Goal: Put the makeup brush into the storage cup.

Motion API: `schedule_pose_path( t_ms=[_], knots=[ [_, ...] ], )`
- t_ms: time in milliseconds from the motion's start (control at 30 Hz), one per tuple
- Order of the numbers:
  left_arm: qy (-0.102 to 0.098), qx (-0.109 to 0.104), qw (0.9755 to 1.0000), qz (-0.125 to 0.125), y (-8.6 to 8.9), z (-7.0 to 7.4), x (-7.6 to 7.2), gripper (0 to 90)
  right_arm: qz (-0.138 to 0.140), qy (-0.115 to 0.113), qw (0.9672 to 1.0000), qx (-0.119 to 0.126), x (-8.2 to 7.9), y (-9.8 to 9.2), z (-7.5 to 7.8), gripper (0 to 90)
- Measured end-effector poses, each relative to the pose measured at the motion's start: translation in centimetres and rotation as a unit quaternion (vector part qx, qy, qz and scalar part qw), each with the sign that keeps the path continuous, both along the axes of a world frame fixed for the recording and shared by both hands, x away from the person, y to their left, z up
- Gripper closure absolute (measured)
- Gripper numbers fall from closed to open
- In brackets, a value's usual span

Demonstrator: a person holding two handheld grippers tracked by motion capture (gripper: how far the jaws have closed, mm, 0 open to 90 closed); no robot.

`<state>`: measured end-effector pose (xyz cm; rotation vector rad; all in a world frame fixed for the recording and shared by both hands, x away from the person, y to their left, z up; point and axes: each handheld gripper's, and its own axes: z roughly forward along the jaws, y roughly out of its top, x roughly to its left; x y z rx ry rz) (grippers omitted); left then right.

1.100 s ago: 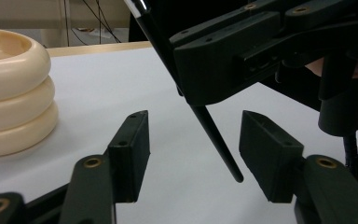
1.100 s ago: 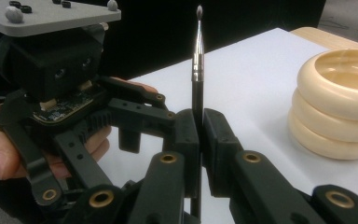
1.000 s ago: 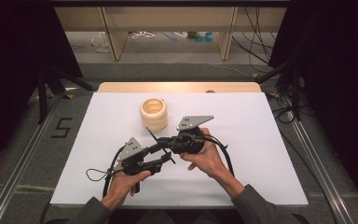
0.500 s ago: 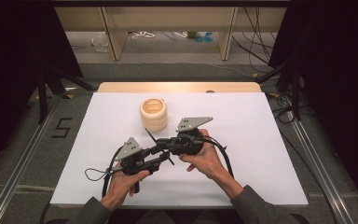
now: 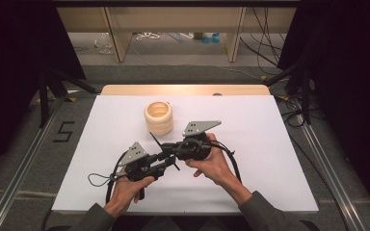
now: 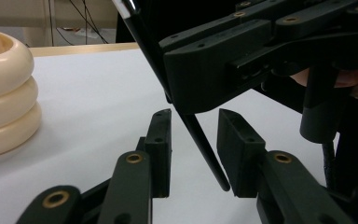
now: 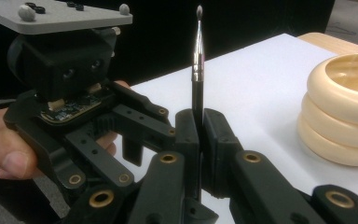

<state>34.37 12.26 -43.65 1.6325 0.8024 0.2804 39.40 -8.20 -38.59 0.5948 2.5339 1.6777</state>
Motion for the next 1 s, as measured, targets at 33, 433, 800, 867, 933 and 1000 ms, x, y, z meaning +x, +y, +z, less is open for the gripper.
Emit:
schedule_pose_path(
  t_ms=[33,433,800,867,933,1000],
  knots=[
    [0.003,-0.003,1.0,0.0,0.0,0.0,0.0,67.0,-0.002,-0.001,1.0,-0.001,0.0,0.0,0.0,85.6],
    [0.016,-0.016,0.9997,-0.004,0.1,0.0,-0.1,75.3,0.0,0.001,1.0,-0.002,-0.1,0.1,-0.1,85.6],
    [0.053,-0.046,0.9975,0.007,0.5,-0.2,0.0,84.9,0.003,-0.003,1.0,-0.001,-0.4,-0.3,0.1,84.9],
    [0.054,-0.042,0.9976,0.008,0.5,-0.2,0.0,84.9,0.007,-0.004,1.0,0.0,-0.4,-0.5,0.2,81.9],
    [0.047,-0.037,0.9982,0.003,0.7,-0.2,0.2,84.9,0.002,-0.003,1.0,-0.002,-0.6,-0.9,0.6,75.8],
    [0.045,-0.034,0.9984,0.003,0.7,-0.2,0.2,84.9,-0.002,-0.008,1.0,-0.002,-0.7,-1.2,1.0,70.8]
  ],
)
